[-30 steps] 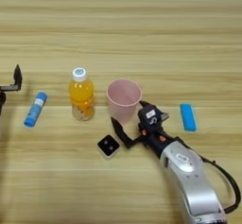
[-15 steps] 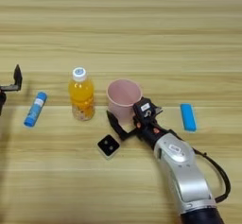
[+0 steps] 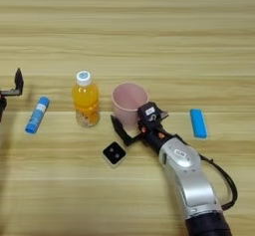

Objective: Move the objects on the table

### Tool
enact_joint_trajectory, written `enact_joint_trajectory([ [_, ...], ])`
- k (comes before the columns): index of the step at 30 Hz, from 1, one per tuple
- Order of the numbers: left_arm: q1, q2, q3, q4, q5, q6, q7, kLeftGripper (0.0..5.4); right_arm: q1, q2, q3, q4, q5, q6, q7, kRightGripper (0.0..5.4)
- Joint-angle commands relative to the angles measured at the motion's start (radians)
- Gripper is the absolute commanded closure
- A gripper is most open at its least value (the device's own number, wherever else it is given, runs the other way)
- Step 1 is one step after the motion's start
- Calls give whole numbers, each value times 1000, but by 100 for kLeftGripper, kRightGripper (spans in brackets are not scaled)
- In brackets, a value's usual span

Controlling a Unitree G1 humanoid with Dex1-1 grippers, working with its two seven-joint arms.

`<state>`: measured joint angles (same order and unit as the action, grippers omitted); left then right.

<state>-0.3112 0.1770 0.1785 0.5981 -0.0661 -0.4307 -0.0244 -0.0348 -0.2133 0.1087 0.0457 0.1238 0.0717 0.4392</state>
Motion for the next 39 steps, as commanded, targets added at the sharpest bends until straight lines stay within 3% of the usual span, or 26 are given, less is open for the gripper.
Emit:
enact_joint_trajectory([
  [1,1,0,-6,-5,10,9,2,0,-13,5,-10,7,-4,-10,-11,46],
  [8,3,-1,-7,-9,10,10,2,0,-9,5,-14,0,-1,-13,-16,127],
  [23,4,-3,-11,-12,11,10,6,0,83,-26,-100,-82,-10,-46,-82,131],
  [31,-2,0,-10,-4,10,9,5,0,116,-39,-183,-43,-3,-39,-131,131],
  [38,-3,2,-8,2,9,7,3,0,110,-37,-165,-13,-15,-45,-120,133],
  [39,-3,2,-8,2,9,7,3,0,111,-37,-161,-12,-15,-45,-116,104],
])
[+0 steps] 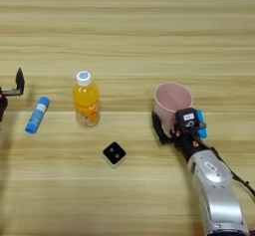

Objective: Move the objects on the table

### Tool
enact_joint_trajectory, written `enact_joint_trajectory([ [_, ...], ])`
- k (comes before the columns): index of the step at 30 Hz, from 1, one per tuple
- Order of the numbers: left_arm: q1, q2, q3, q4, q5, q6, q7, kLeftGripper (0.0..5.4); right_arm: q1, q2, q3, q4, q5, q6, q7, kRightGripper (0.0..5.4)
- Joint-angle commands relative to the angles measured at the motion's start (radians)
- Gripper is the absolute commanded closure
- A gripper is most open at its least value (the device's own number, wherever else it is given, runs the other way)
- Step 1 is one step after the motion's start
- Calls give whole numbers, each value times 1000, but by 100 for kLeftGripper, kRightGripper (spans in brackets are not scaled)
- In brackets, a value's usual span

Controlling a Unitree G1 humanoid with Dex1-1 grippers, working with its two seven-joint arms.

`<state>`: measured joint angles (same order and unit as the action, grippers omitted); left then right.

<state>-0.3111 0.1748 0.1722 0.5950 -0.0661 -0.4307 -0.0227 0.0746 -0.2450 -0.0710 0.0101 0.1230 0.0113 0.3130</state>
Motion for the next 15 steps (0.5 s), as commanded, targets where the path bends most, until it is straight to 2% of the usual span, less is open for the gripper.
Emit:
enact_joint_trajectory([
  [1,-3,5,-2,5,9,7,1,0,2,-5,20,24,-14,15,12,95],
  [10,-1,3,-2,1,9,8,2,0,20,-14,23,-9,-10,23,19,3],
  [15,-2,2,-3,2,10,7,3,0,59,-22,15,-72,2,52,24,3],
])
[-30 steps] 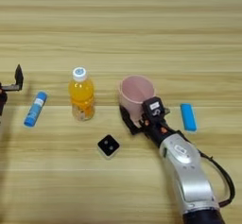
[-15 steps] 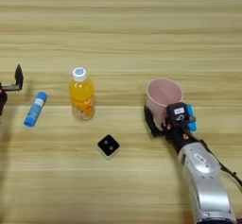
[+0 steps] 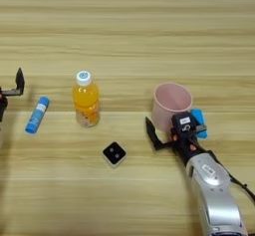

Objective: Move the objects on the table

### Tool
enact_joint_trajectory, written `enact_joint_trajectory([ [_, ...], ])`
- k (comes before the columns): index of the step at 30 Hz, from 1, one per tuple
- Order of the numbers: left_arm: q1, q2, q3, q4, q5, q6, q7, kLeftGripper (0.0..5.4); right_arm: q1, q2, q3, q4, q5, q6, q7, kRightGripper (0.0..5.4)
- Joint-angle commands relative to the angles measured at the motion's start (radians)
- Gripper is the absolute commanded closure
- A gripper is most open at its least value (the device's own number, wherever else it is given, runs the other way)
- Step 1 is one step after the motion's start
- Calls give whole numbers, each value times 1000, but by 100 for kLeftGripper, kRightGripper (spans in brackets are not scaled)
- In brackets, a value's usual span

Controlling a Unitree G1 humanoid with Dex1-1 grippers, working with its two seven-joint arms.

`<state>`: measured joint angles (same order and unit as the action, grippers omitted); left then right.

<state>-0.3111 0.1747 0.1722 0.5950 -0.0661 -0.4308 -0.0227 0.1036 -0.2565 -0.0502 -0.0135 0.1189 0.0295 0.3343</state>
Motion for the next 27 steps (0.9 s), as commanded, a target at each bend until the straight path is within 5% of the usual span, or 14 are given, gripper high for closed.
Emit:
enact_joint_trajectory([
  [1,-2,2,-3,3,10,7,3,0,40,-12,-8,-65,10,44,3,3],
  [27,-15,-4,-5,21,15,3,11,0,239,-84,-119,-371,64,247,-9,3],
])
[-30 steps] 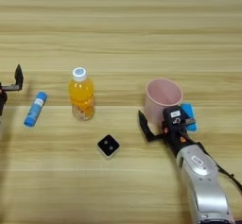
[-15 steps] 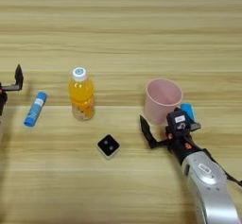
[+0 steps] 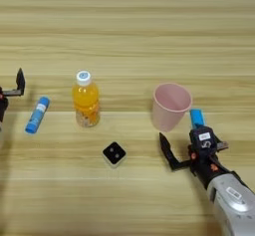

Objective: Move the objects on the table

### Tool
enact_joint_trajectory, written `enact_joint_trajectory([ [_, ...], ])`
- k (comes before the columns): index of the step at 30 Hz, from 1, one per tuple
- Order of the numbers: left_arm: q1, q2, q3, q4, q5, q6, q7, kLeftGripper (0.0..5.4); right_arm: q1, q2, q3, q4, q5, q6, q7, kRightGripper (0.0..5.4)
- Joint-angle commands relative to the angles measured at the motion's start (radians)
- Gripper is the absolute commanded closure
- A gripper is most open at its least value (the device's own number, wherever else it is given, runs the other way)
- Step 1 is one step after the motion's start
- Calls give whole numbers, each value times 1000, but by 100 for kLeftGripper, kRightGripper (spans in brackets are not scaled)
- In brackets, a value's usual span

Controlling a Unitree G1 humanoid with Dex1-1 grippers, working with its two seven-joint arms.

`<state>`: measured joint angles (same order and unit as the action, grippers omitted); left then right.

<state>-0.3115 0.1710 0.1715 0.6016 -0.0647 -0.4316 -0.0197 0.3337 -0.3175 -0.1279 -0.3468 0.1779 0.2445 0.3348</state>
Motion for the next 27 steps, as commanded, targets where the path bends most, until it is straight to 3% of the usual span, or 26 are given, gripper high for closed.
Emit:
enact_joint_trajectory([
  [1,-15,0,-4,15,13,3,8,0,11,-26,-56,-44,8,36,-13,3],
  [5,-18,1,-4,21,14,1,8,0,15,-41,-116,-57,13,60,-28,3],
  [10,-21,2,-3,28,13,-2,7,0,-32,-21,-211,-10,19,67,-106,3],
  [27,-9,-5,-16,-3,4,-17,-23,0,-220,73,-264,298,-105,-167,-399,3],
])
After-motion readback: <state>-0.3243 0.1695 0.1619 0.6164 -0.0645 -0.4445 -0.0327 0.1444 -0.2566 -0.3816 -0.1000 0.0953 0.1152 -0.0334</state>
